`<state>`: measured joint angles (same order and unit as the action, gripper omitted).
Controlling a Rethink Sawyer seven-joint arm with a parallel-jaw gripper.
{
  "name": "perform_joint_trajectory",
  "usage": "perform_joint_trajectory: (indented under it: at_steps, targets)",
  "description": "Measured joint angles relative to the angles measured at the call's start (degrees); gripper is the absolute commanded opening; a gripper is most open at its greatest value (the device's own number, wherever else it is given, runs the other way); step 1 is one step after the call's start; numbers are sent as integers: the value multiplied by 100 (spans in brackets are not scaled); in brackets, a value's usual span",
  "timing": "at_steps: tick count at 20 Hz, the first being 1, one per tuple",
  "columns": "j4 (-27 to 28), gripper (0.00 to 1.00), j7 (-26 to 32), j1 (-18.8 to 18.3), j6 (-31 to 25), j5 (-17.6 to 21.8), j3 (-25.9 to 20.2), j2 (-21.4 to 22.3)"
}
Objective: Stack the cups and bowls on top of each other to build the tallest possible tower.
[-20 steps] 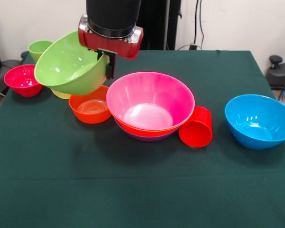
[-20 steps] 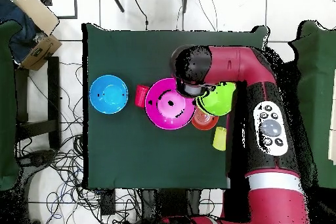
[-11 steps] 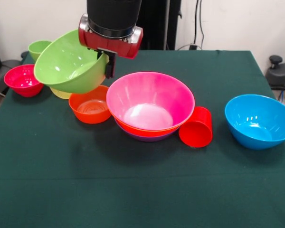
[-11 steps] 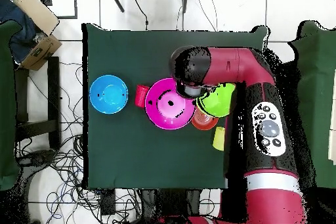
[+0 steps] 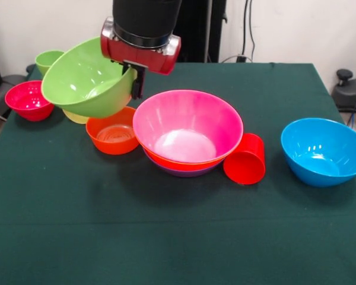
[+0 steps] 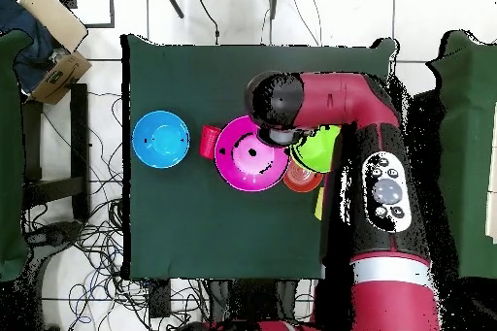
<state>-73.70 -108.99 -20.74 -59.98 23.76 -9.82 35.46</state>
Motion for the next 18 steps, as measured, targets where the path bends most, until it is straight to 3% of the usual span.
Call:
perform_joint_trajectory:
  at_steps: [18]
  targets:
    - [-138,0,-32,695,63,-139,481,1]
